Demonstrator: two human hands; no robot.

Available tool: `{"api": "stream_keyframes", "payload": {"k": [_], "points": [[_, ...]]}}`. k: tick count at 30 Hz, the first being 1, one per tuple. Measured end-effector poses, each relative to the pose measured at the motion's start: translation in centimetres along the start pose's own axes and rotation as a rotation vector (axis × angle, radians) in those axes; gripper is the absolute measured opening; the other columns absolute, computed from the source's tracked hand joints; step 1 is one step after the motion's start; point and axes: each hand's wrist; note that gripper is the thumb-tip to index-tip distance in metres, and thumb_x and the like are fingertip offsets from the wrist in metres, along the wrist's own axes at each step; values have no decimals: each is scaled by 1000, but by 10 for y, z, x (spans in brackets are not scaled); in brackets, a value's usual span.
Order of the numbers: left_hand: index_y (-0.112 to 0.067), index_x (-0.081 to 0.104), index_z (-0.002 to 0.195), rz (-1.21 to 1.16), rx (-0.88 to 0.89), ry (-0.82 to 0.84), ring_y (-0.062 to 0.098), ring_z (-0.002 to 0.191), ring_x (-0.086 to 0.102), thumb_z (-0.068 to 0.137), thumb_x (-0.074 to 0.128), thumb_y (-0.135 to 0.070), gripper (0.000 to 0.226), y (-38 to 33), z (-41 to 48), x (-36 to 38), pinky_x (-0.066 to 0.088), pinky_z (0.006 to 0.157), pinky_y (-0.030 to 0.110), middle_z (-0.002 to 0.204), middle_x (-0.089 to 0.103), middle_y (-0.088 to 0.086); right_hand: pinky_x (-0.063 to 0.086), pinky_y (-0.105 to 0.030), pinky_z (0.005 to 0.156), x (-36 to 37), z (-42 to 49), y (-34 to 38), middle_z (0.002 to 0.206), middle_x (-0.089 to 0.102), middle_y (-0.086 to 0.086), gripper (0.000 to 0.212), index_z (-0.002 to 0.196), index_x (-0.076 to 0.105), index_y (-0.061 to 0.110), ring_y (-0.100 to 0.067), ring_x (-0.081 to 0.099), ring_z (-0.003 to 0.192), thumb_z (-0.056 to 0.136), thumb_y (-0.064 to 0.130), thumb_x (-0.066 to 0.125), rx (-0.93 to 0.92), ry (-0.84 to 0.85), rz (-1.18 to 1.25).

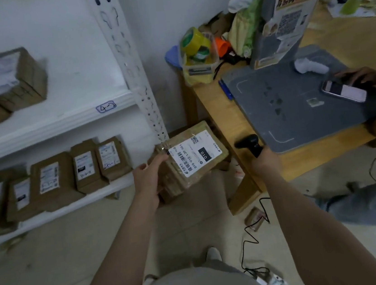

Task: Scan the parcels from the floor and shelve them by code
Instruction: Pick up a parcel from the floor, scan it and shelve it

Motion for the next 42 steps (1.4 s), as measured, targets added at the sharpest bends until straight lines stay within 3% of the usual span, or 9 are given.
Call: {"api": "stream_keyframes", "payload": {"k": [4, 9, 13, 17, 20, 27, 31, 37, 42], "points": [[-6, 59, 120, -7, 7, -33, 15, 81, 61, 83, 77, -26, 47, -4, 1, -10, 47, 58, 25, 98, 66, 5, 52, -45, 83, 3, -2, 8, 112, 58, -18, 35, 123, 51, 3, -38, 59, 107, 91, 14, 57, -8, 113, 95], [-7, 65, 122, -18, 18, -106, 13, 83, 62, 80, 79, -26, 48, -6, 12, -27, 45, 63, 26, 103, 68, 5, 44, -34, 70, 1, -29, 23, 87, 59, -5, 21, 107, 56, 13, -28, 58, 85, 87, 7, 56, -182, 176, 283], [-10, 62, 120, -57, -7, -129, 13, 81, 60, 84, 76, -28, 42, -17, 13, -37, 42, 60, 25, 102, 67, 3, 41, -23, 63, -14, -66, 49, 82, 59, 5, 34, 96, 56, 20, -7, 58, 76, 84, -12, 57, -434, 260, 511], [-12, 63, 123, -28, -30, -100, 14, 84, 61, 85, 74, -34, 46, -26, 12, -43, 42, 61, 26, 99, 68, 0, 52, -17, 77, -24, -93, 70, 98, 70, 10, 28, 106, 63, 26, 4, 66, 93, 87, 8, 72, -693, 413, 518], [-14, 66, 122, 33, -32, -45, 18, 88, 67, 83, 75, -38, 46, -28, 12, -44, 47, 64, 29, 101, 73, 3, 57, -34, 86, -25, -108, 83, 103, 74, 5, 28, 110, 67, 23, -8, 69, 100, 83, 24, 75, -796, 501, 459], [-16, 59, 129, 78, 32, -4, 23, 91, 72, 77, 83, -34, 60, -35, 11, -45, 56, 71, 34, 107, 73, 7, 60, -44, 83, -30, -123, 104, 100, 75, 5, 28, 108, 67, 23, -6, 70, 97, 82, 23, 77, -898, 464, 314], [-14, 54, 138, 53, 70, -15, 22, 92, 71, 75, 85, -33, 72, -41, 9, -42, 58, 73, 34, 112, 71, 7, 59, -46, 82, -29, -129, 106, 97, 74, 7, 39, 111, 68, 25, -7, 70, 95, 75, 39, 76, -904, 439, 240], [-15, 48, 145, 32, 104, -20, 24, 95, 70, 72, 87, -30, 84, -43, 7, -37, 59, 86, 43, 118, 68, 9, 56, -30, 70, -22, -135, 110, 84, 70, 11, 23, 93, 65, 26, -9, 69, 82, 79, 31, 82, -826, 330, 80], [-15, 47, 145, 24, 103, -14, 19, 87, 70, 76, 86, -26, 80, -46, 4, -35, 57, 71, 33, 111, 68, 5, 50, -26, 65, -22, -141, 114, 77, 64, 11, 23, 86, 58, 31, -11, 65, 76, 81, 32, 80, -835, 226, 4]]}}
Point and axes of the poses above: each hand's wrist, its own z-axis towards the middle knuckle, its own x-axis out of the palm, y = z × x
